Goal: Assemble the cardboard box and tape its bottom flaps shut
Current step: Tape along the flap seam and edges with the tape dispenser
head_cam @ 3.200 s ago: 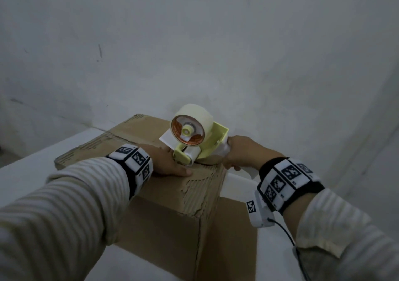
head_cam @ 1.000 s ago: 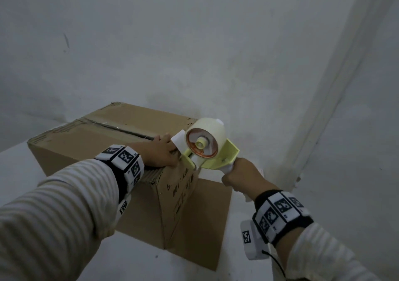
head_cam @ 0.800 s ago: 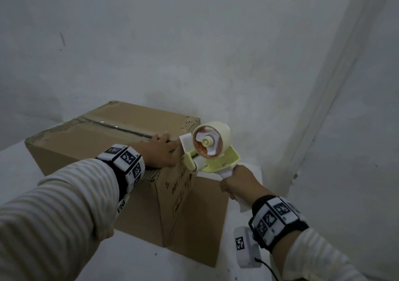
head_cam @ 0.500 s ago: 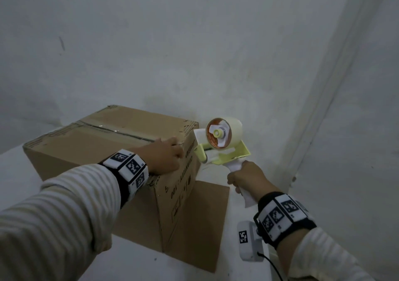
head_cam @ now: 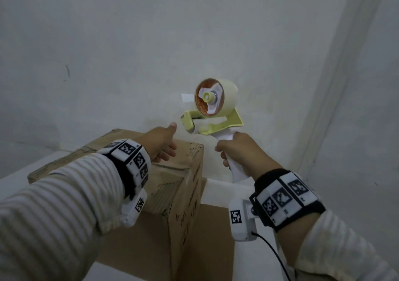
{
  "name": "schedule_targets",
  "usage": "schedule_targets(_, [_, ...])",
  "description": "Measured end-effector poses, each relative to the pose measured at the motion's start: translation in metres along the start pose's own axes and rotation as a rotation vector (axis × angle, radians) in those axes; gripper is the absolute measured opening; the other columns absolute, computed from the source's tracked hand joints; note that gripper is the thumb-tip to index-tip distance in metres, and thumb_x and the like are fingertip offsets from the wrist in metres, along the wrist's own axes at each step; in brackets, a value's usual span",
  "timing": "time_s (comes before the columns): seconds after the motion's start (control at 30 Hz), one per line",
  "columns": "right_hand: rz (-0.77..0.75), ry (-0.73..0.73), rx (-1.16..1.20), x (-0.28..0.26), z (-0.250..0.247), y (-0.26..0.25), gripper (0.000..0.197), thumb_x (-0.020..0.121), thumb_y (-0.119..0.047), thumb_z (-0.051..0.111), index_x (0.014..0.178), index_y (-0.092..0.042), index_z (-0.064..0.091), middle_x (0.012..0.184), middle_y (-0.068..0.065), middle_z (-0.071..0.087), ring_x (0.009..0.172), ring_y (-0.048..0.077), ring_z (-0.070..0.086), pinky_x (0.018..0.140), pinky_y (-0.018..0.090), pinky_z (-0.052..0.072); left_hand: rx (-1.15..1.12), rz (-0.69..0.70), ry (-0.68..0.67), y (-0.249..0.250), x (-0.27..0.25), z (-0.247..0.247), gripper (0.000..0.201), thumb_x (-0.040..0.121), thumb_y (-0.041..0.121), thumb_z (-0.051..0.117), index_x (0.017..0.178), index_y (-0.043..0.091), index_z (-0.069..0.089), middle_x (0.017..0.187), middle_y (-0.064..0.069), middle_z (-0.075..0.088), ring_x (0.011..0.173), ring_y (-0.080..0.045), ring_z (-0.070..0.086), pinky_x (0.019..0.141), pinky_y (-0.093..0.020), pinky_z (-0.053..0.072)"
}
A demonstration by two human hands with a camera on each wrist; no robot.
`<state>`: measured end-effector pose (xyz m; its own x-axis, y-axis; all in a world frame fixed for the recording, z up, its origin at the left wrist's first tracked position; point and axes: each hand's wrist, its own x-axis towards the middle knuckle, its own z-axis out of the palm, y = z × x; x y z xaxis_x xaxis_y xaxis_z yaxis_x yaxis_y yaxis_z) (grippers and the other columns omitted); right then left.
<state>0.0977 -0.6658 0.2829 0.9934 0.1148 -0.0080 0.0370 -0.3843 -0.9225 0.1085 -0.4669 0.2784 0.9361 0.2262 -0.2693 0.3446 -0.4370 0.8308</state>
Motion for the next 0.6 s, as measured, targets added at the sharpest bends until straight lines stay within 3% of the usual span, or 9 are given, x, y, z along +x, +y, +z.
schedule_targets(0.07, [-0.023,0.005,-0.006,0.001,0.008,-0.017,0.006,0.083,-0.004,0.059,0.081,-0.003,0.053,0.062,0.011,0.045,0.047,0.021,0.042,0.041,0.021,0.034,-0.102,-0.072,-0.106,0.005,0.009,-0.015,0.077,0.09,0.067,0.02,0.1,0.001,0.058,0.1,-0.014,0.067,0.076,-0.024,0.057,0.062,-0.028,0.042])
schedule_targets(0.2, [-0.034,0.028,-0.022,0.007,0.03,-0.043,0.013,0.084,-0.003,0.059,0.074,-0.005,0.051,0.062,0.013,0.045,0.049,0.023,0.042,0.043,0.023,0.034,-0.217,-0.125,-0.283,0.01,0.032,-0.041,0.055,0.094,0.053,0.034,0.105,0.004,0.057,0.096,-0.009,0.065,0.081,-0.022,0.058,0.068,-0.031,0.046])
schedule_targets(0.33, [-0.018,0.084,-0.032,0.014,0.056,-0.057,0.016,0.084,-0.004,0.059,0.071,-0.009,0.05,0.062,0.012,0.046,0.051,0.023,0.042,0.046,0.026,0.035,-0.291,-0.076,-0.311,0.012,0.058,-0.06,0.029,0.092,0.034,0.049,0.076,0.012,0.059,0.06,0.0,0.066,0.067,-0.017,0.058,0.064,-0.028,0.046])
schedule_targets(0.4, [0.002,0.11,-0.054,0.017,0.07,-0.061,0.016,0.084,-0.004,0.06,0.071,-0.009,0.05,0.064,0.012,0.047,0.051,0.023,0.042,0.046,0.025,0.036,-0.28,-0.036,-0.313,0.012,0.073,-0.072,0.023,0.091,0.023,0.051,0.07,0.015,0.057,0.048,0.005,0.062,0.064,-0.015,0.057,0.064,-0.028,0.046])
schedule_targets(0.5, [0.036,0.167,-0.073,0.019,0.087,-0.064,0.015,0.084,-0.004,0.06,0.074,-0.007,0.05,0.065,0.014,0.047,0.049,0.023,0.042,0.045,0.024,0.035,-0.232,0.013,-0.366,0.013,0.095,-0.084,0.018,0.092,0.021,0.053,0.075,0.016,0.057,0.047,0.006,0.062,0.066,-0.014,0.056,0.066,-0.028,0.045])
schedule_targets(0.6, [0.083,0.229,-0.078,0.018,0.097,-0.064,0.012,0.085,-0.004,0.059,0.08,-0.005,0.048,0.067,0.015,0.047,0.049,0.023,0.043,0.049,0.027,0.035,-0.12,0.085,-0.438,0.019,0.112,-0.087,0.014,0.093,0.016,0.053,0.08,0.013,0.056,0.067,0.002,0.062,0.069,-0.015,0.055,0.066,-0.028,0.043])
